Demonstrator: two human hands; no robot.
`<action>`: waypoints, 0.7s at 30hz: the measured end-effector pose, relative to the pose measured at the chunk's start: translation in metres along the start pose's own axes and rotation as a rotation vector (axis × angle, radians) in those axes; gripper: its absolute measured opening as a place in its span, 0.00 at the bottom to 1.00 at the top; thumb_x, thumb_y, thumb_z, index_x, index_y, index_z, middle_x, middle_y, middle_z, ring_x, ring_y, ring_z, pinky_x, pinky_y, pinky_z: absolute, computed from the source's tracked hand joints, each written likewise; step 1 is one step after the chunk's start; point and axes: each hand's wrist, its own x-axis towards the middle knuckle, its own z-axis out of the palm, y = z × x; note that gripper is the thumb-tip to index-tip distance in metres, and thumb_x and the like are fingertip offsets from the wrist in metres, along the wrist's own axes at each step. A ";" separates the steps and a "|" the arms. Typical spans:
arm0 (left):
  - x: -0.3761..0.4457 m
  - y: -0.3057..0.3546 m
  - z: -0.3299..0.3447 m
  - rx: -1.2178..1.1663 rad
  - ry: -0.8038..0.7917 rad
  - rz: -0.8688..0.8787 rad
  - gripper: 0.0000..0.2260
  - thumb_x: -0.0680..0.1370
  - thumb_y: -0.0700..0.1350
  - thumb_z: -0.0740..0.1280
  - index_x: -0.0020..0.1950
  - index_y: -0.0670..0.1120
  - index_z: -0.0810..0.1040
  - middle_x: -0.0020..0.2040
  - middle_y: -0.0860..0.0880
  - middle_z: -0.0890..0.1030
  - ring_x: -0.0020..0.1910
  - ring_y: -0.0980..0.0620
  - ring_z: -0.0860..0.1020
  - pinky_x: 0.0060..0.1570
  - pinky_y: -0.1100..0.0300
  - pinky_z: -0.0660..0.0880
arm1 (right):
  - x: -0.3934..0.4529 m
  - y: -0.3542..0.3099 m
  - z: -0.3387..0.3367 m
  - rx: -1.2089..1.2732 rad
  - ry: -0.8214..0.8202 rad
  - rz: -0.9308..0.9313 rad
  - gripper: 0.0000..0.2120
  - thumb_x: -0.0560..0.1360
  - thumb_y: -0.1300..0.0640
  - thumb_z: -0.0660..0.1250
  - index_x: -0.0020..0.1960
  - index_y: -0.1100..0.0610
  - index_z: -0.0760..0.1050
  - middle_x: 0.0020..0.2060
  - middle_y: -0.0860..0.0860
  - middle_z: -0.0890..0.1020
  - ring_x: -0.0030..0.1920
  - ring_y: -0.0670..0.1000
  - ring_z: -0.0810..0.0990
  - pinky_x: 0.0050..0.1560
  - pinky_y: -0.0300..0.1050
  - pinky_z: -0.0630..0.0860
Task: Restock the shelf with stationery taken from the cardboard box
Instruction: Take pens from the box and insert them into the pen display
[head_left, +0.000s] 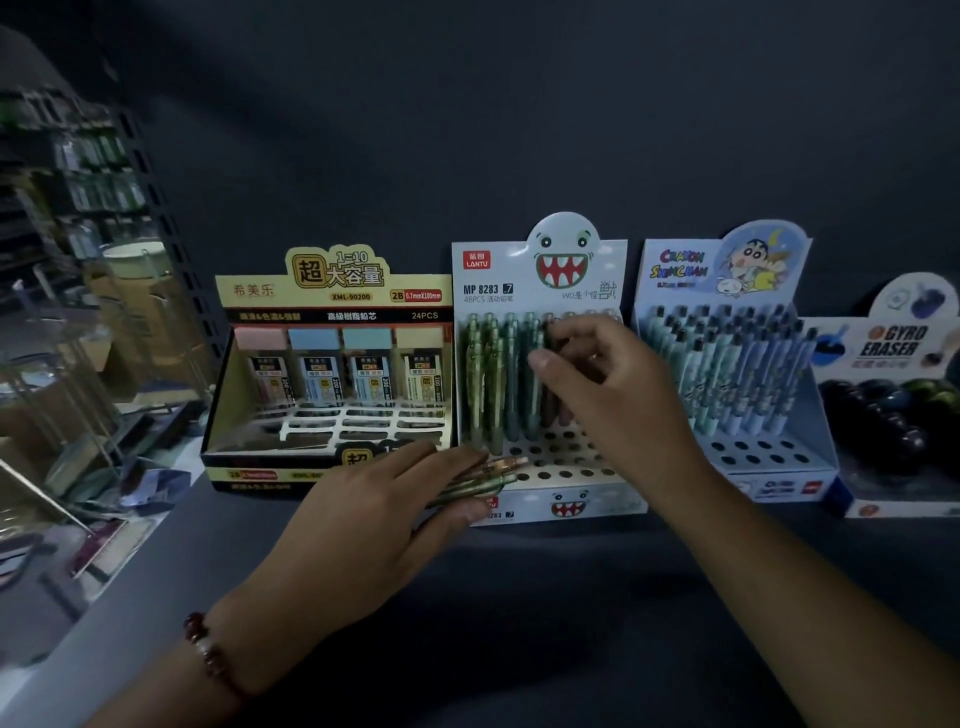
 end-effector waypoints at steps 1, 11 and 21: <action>0.000 -0.001 0.000 -0.015 -0.001 -0.004 0.22 0.82 0.63 0.53 0.68 0.53 0.74 0.51 0.56 0.81 0.43 0.58 0.80 0.35 0.60 0.78 | -0.002 -0.006 -0.002 0.037 -0.060 -0.008 0.09 0.74 0.45 0.69 0.53 0.46 0.78 0.43 0.47 0.81 0.40 0.49 0.82 0.45 0.55 0.82; 0.001 -0.004 0.001 -0.057 0.026 -0.041 0.19 0.80 0.65 0.56 0.62 0.56 0.73 0.51 0.59 0.80 0.44 0.60 0.78 0.36 0.61 0.78 | -0.008 -0.021 -0.007 0.084 -0.696 0.056 0.04 0.73 0.55 0.74 0.47 0.52 0.82 0.39 0.44 0.84 0.41 0.42 0.81 0.41 0.33 0.76; 0.002 -0.003 -0.002 -0.149 0.008 -0.104 0.19 0.77 0.68 0.57 0.60 0.60 0.74 0.46 0.68 0.75 0.42 0.66 0.75 0.36 0.72 0.71 | -0.007 -0.021 -0.009 0.078 -0.683 0.051 0.04 0.73 0.60 0.74 0.47 0.55 0.82 0.41 0.49 0.85 0.41 0.45 0.83 0.44 0.36 0.79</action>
